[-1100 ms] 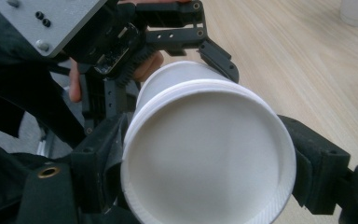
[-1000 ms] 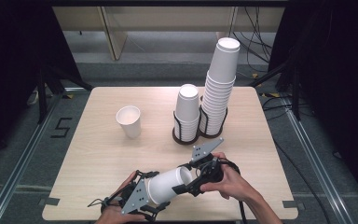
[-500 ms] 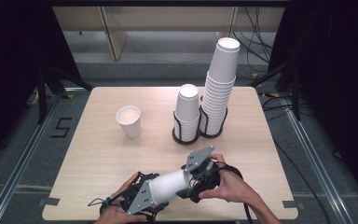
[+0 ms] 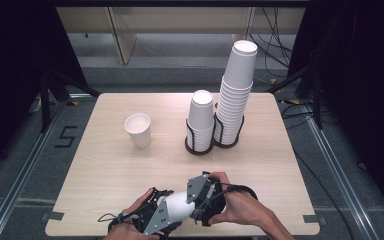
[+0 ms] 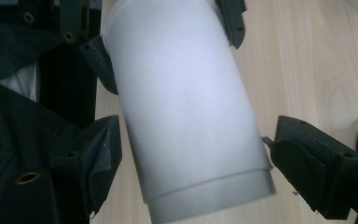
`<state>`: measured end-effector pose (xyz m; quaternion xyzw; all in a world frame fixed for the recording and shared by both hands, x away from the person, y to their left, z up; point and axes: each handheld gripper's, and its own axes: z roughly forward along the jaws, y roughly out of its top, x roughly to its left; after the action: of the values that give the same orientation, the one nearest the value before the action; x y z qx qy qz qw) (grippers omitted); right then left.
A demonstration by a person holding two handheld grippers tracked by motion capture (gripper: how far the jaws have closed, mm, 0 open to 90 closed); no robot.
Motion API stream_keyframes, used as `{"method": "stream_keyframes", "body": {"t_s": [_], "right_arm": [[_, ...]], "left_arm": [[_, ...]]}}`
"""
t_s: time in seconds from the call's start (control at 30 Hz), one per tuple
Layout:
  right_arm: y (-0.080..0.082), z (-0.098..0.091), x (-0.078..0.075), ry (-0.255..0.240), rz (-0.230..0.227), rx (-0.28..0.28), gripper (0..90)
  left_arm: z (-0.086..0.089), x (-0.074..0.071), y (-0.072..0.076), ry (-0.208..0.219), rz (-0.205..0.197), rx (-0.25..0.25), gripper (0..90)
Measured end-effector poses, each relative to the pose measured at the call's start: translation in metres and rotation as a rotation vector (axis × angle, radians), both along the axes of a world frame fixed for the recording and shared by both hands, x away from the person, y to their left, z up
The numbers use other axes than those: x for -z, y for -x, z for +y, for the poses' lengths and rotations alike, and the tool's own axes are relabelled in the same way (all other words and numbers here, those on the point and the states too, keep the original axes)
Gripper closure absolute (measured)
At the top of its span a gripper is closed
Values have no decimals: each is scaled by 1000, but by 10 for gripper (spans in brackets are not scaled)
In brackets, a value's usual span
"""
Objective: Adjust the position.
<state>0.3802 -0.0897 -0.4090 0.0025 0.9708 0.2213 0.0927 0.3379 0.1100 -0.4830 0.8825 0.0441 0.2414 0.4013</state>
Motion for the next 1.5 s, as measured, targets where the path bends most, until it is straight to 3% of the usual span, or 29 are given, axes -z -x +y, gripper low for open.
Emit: {"method": "stream_keyframes", "body": {"t_s": [0.07, 0.17, 0.2, 0.27, 0.3, 0.4, 0.5, 0.53, 0.6, 0.67, 0.8, 0.9, 0.93, 1.0, 1.17, 1.3, 1.5], "right_arm": [[-1, 2, 3, 17, -24, -34, 163], [6, 4, 4, 63, -12, 20, 167], [3, 7, 7, 51, -36, -67, 168], [5, 7, 7, 66, -29, -47, 168], [4, 9, 9, 66, -33, -78, 168], [4, 9, 11, 59, -10, -95, 187], [6, 8, 11, 79, -14, -71, 210], [4, 9, 12, 75, -27, -111, 212], [5, 7, 11, 79, -17, -104, 217], [3, 6, 11, 74, -35, -134, 220], [-3, 0, 10, 38, -6, -153, 217], [-8, -9, 10, -33, 31, -142, 218], [-8, -12, 10, -43, 50, -116, 218], [-14, -18, 9, -107, 90, -134, 218], [-25, -30, 5, -185, 101, -122, 218], [-31, -40, 3, -224, 105, -86, 218], [-38, -52, -3, -333, 122, -42, 218]], "left_arm": [[0, -2, 2, -7, -15, 3, 107], [0, -4, 3, 9, -17, 8, 107], [0, -5, 4, 5, -22, 10, 108], [0, -6, 5, 14, -21, 20, 108], [0, -7, 6, 21, -17, 19, 108], [0, -7, 7, 21, -17, 29, 108], [1, -8, 7, 17, -20, 39, 107], [1, -8, 7, 18, -20, 44, 107], [1, -7, 7, 43, -18, 46, 103], [2, -5, 6, 77, -20, 55, 91], [7, -1, 2, 179, 7, 60, 59], [13, -3, -1, 258, 29, 54, 47], [14, -3, -1, 297, 38, 47, 61], [17, -5, -3, 354, 57, 27, 71], [23, -5, -7, 403, 89, -3, 112], [24, -5, -9, 482, 119, -26, 144], [30, -8, -14, 602, 219, -47, 142]]}}
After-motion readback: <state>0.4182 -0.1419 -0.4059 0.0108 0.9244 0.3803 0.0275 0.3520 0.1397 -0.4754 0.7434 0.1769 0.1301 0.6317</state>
